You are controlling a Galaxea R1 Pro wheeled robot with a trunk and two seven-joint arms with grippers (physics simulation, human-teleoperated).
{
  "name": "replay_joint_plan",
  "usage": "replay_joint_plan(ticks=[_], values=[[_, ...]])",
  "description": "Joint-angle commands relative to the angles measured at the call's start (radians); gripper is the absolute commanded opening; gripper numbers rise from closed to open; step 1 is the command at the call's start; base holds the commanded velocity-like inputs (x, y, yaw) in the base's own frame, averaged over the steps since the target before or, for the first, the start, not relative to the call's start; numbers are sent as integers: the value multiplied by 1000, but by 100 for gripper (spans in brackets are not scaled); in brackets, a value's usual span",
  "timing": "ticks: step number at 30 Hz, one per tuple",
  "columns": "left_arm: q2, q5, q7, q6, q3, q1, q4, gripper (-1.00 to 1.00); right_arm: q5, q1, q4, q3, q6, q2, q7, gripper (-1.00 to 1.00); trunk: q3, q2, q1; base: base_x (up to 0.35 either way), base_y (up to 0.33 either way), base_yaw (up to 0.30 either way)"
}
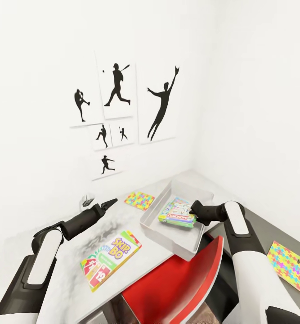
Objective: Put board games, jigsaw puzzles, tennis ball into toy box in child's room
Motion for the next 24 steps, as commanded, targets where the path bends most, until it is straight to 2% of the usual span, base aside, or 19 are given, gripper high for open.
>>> replay_joint_plan(ticks=[1,24], values=[[0,-1,-4,6,2,-1,0,100,-11,-1,-1,-3,2,1,-10,-100,-4,-2,1,0,0,0],[0,1,-4,7,0,-2,0,100,-10,-5,-1,2,4,23,-8,-100,-40,-2,1,0,0,0]])
